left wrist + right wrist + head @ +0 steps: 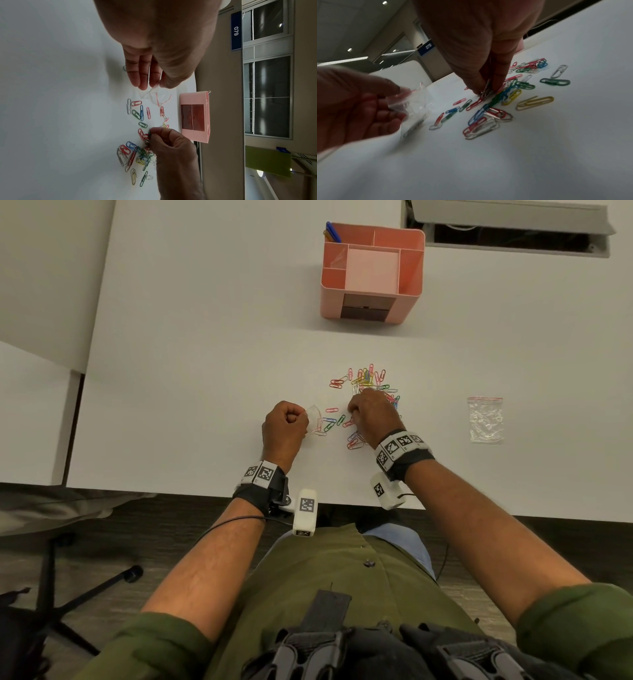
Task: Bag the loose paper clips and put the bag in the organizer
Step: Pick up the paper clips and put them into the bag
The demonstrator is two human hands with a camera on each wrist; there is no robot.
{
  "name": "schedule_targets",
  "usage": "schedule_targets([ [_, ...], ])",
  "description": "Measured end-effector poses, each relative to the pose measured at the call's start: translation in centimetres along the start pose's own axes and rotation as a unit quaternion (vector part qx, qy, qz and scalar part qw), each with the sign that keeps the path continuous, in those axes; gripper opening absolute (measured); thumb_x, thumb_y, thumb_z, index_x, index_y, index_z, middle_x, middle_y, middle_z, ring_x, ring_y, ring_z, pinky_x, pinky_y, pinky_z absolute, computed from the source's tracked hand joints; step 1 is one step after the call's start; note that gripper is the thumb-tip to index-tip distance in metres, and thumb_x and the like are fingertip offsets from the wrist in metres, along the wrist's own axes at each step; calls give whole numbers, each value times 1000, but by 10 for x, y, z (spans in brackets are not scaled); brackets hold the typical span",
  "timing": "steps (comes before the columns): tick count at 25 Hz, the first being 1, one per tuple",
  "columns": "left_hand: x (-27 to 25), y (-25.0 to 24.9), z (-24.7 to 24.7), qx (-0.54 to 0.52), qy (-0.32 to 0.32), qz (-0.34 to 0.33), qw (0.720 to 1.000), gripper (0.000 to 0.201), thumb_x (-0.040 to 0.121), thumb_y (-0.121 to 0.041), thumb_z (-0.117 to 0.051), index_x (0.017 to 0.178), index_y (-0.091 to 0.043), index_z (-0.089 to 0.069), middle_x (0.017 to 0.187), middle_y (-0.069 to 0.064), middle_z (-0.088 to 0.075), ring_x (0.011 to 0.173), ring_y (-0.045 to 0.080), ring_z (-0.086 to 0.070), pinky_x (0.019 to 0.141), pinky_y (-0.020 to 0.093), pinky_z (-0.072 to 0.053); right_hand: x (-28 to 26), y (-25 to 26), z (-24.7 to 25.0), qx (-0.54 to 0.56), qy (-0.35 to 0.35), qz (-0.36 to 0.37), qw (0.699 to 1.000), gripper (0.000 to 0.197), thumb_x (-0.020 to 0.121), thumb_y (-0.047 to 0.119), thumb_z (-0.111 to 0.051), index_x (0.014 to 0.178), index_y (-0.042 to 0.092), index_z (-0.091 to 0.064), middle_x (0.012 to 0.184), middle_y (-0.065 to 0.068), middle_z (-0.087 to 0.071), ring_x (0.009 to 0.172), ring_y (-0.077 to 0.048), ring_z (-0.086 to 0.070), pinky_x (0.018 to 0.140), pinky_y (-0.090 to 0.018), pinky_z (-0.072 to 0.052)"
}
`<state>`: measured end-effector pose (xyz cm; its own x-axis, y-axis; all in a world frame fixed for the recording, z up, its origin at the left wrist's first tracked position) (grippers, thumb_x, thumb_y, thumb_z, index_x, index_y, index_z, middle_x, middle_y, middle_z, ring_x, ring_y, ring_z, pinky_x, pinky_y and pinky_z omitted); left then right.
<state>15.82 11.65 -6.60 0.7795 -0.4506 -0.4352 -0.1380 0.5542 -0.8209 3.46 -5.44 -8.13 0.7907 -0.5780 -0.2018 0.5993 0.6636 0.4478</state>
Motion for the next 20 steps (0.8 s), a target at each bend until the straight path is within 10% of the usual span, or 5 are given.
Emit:
schedule_targets([
  [10, 0, 0, -5, -3, 6, 5, 1000, 9, 93, -12, -65, 87, -20, -66, 76, -2, -69, 70, 17, -68, 77, 49, -64, -23, -7, 8, -47, 43, 23, 998, 46, 87, 21, -70, 131, 14, -57, 127, -6, -55, 118, -29, -50, 85, -42, -54],
  [20, -2, -2, -6, 4, 8, 5, 1000, 6, 94, -12, -64, 91, -16, -67, 80, 0, -70, 72, 18, -69, 77, 48, -65, -7, -1, 7, -70, 26, 23, 997, 9, 94, 15, -60, 100, 9, -62, 105, -9, -58, 99, -28, -56, 76, -39, -52],
])
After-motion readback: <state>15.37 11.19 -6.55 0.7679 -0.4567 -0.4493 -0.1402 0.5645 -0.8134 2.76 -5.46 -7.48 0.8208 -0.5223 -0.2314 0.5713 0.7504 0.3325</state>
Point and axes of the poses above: each hand's wrist, its own x-axis towards the middle knuckle, its own z-axis out of the back of the hand, y = z × x, the point moved 6 cm from there along x, towards the middle knuckle
